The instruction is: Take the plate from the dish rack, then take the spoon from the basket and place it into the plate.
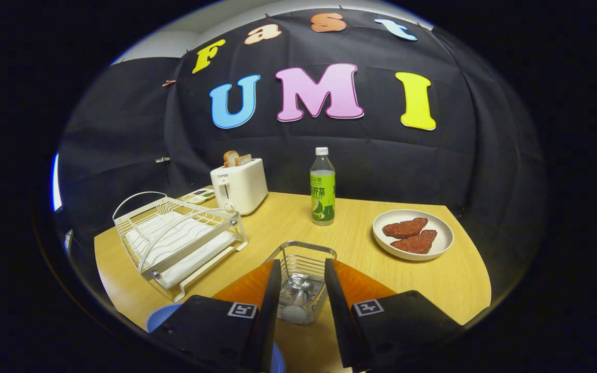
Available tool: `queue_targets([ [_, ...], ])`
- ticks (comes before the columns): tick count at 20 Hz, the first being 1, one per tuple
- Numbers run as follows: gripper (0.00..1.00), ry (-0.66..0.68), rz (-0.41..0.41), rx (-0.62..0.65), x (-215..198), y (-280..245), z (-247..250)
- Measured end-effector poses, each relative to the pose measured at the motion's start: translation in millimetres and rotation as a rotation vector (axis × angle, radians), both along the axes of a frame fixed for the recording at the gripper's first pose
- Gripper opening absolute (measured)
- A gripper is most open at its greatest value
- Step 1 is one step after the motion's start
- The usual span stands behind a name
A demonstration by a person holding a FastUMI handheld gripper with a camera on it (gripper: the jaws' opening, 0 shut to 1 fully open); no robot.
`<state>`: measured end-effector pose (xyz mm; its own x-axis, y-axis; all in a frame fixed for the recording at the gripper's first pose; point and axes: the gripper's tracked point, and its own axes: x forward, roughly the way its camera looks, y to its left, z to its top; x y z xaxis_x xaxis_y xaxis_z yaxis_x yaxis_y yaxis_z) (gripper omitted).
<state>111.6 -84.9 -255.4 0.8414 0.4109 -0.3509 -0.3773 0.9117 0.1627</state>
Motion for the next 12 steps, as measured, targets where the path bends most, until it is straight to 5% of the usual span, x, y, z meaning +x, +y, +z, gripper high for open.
queue_targets([
  [3, 0.52, -0.010, 0.003, -0.022, 2.0, 0.6, -1.0],
  [6, 0.25, 0.013, 0.003, -0.025, 5.4, 6.0, -7.4],
  [12, 0.22, 0.054, 0.043, -0.057, 1.7, 11.7, -12.0],
])
